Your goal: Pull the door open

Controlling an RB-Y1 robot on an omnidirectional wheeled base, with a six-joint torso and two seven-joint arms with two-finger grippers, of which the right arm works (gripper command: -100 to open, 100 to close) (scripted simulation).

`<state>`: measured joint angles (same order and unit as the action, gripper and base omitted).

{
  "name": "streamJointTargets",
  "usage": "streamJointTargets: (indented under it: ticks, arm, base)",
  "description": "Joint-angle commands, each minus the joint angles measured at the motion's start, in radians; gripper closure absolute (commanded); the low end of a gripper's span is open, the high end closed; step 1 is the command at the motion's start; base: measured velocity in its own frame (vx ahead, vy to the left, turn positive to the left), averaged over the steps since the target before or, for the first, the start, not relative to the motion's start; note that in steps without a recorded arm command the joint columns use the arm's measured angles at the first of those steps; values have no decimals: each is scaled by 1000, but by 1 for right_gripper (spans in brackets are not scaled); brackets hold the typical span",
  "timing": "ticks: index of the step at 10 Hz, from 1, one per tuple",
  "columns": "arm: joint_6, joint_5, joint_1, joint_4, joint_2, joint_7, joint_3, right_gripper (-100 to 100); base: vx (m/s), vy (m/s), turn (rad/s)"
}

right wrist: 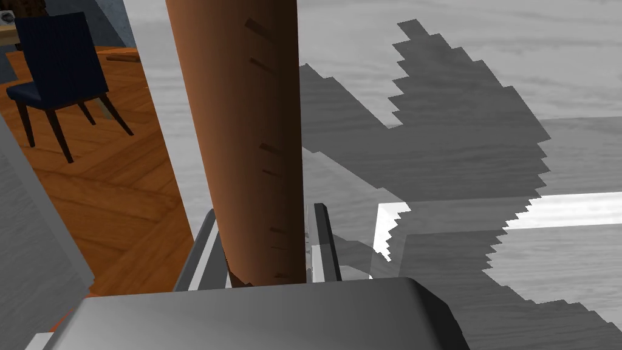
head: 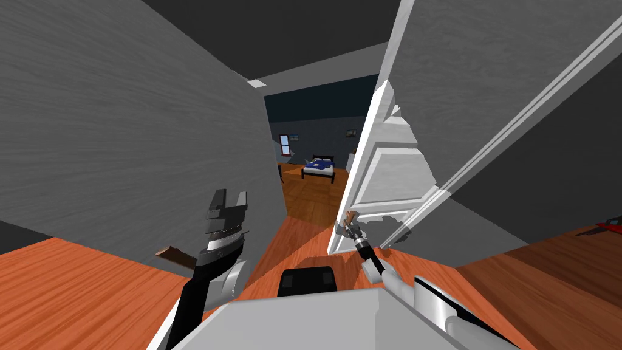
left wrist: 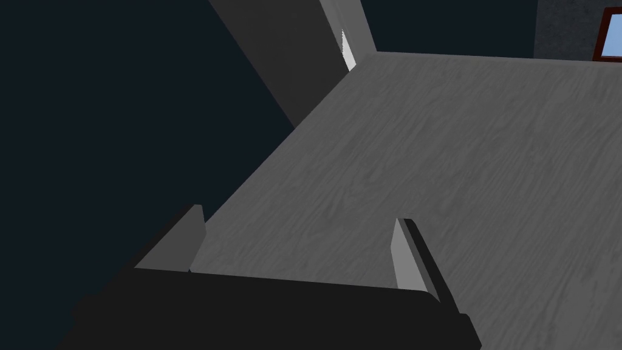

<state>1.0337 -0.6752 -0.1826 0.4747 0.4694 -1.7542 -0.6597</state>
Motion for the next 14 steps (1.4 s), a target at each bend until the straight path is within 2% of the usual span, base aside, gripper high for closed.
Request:
streamJointTargets:
  ticks: [1,2,3,4,10,11,12,13,14]
  arm:
    - [20,14,5,5,11,-23,-31,100]
    - [1,6,9,23,14,-7,-16,100]
    - [29,10,27,21,30,-27,-40,100]
    - [39,11,31,20,35,-32,-47,100]
    - [162,22,85,6,102,-110,-133,100]
    - [168,23,88,5,105,-114,-138,100]
    - [154,22,89,15,104,-105,-134,100]
    - [175,25,97,2,107,-116,-144,100]
    - [180,25,98,0,108,-118,-146,100]
  base:
    - [-249,-96,49]
    - [-114,-39,8]
    - [-152,-30,126]
    - [-175,-70,104]
    - [-191,-93,143]
    - [-140,-70,51]
    - [-60,-23,1]
    - [-114,-64,187]
    - [-183,-119,178]
